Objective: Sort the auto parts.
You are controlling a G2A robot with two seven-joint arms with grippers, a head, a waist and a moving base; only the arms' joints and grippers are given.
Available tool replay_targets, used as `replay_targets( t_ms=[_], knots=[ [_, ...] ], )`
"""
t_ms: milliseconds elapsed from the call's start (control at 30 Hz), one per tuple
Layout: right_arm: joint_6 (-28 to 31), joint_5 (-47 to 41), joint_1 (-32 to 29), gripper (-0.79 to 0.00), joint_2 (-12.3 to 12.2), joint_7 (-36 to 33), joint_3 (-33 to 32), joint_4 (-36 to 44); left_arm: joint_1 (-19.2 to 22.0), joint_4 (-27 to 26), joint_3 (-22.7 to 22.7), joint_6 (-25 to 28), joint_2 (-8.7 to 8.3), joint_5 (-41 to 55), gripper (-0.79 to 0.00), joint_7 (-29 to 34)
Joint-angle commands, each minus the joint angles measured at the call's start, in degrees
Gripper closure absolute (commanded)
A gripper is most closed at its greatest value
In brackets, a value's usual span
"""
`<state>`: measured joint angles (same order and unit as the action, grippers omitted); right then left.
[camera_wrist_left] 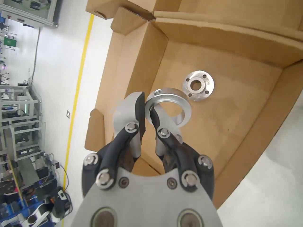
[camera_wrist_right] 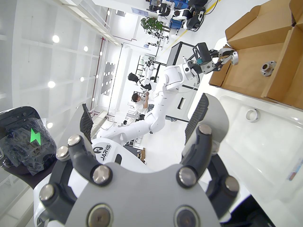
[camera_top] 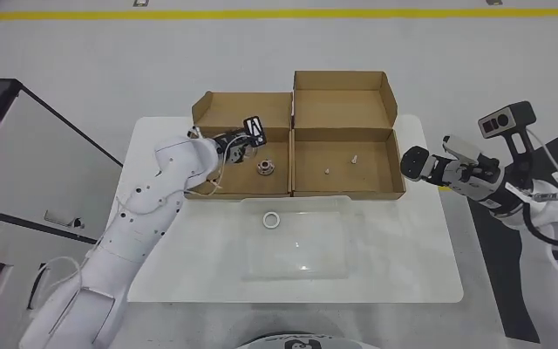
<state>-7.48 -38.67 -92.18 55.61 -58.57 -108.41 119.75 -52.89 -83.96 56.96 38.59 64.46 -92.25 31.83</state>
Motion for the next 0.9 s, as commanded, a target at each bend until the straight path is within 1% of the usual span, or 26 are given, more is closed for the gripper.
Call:
replay_targets(
  t_ms=[0,233,533,867],
  knots=[
    [0.0,0.0,0.0,-0.785,0.0,0.0,0.0,0.0,0.45,1.24,-0.95,0.43,0.21,-0.57,0.0,0.04],
    [0.0,0.0,0.0,-0.785,0.0,0.0,0.0,0.0,1.07,4.46,-2.95,-0.16,0.71,-3.03,0.0,-1.26],
    [0.0,0.0,0.0,-0.785,0.0,0.0,0.0,0.0,2.51,9.74,-5.07,0.42,1.21,-7.19,0.0,-1.76],
    [0.0,0.0,0.0,-0.785,0.0,0.0,0.0,0.0,4.91,15.45,-8.14,-0.73,2.67,-8.62,0.0,-3.76]
  ],
)
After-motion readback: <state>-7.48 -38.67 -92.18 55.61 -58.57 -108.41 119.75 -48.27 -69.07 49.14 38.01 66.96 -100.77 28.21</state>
